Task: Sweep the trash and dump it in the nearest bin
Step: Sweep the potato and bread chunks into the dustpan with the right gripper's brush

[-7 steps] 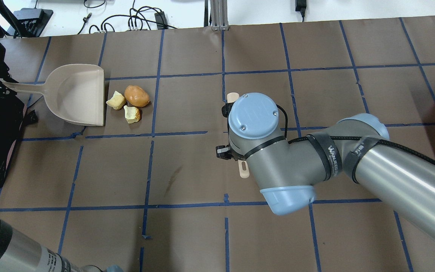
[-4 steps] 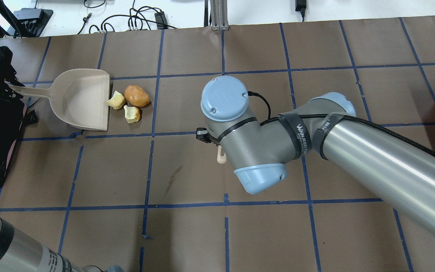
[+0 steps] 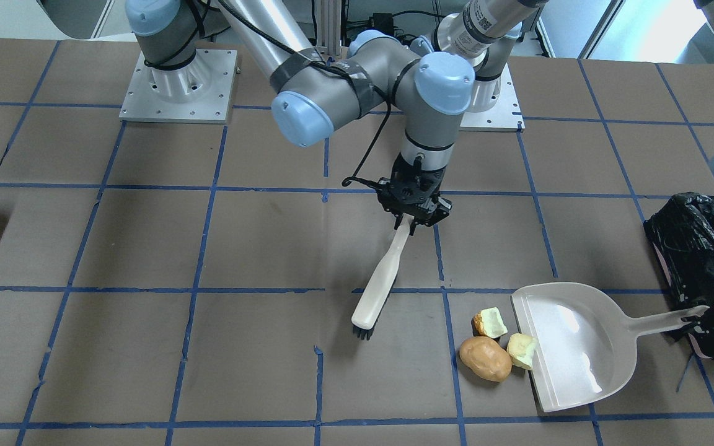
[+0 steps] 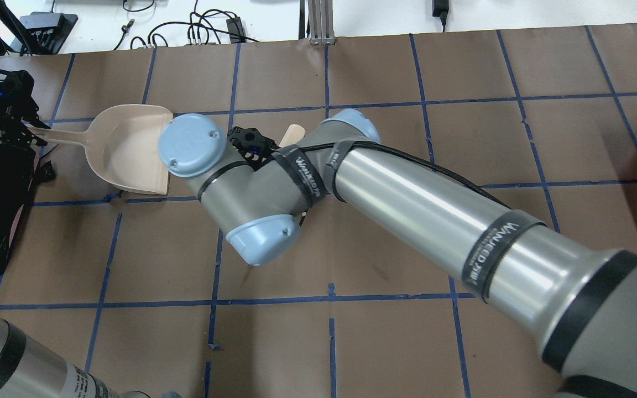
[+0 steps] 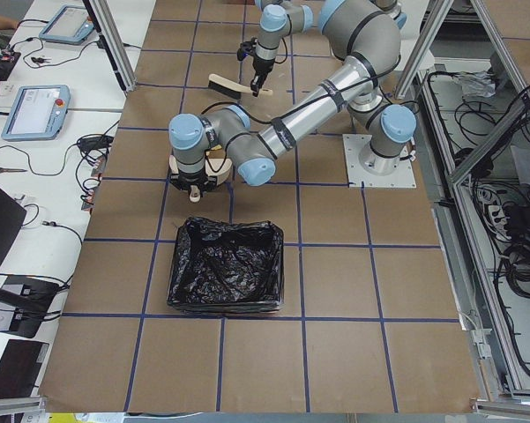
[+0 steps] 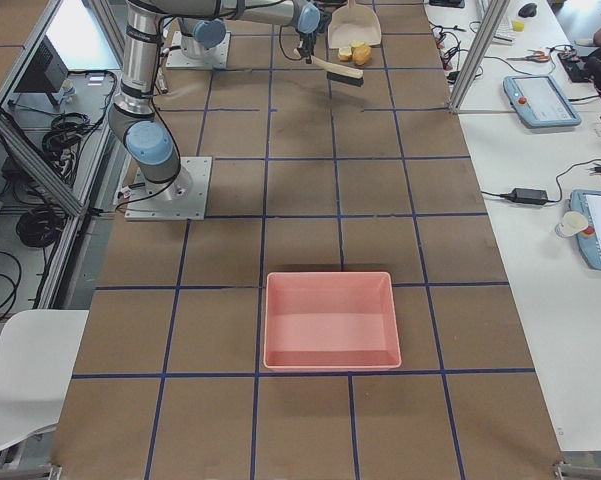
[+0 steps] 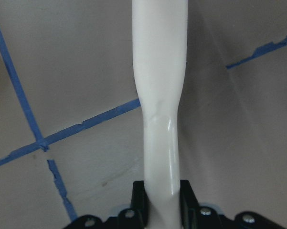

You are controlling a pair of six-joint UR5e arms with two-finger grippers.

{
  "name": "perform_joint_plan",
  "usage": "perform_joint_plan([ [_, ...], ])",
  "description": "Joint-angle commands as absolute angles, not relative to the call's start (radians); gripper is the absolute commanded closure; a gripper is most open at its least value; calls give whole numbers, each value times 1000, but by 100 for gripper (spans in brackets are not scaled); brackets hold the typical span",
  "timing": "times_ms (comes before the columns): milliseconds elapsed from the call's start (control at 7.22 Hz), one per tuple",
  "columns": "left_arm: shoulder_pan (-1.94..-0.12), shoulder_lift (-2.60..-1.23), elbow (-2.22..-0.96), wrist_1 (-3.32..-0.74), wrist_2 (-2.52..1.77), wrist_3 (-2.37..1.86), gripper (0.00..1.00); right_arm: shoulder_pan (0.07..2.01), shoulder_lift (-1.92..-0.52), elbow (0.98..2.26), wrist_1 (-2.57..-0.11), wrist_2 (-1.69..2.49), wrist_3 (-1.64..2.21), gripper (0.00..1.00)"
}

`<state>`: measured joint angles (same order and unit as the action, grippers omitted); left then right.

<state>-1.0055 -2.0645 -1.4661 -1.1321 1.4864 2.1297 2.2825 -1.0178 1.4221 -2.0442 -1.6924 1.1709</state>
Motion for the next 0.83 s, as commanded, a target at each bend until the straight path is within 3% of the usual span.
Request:
perform_joint_plan([
  [0, -1008, -2065, -1466, -1132, 1488, 2134, 92, 2315, -918, 1254, -1881, -1678, 1308, 100],
  [693, -1009, -2016, -1523, -1132, 1489, 2134, 92, 2362, -783, 981, -1623, -1603, 1258, 100],
])
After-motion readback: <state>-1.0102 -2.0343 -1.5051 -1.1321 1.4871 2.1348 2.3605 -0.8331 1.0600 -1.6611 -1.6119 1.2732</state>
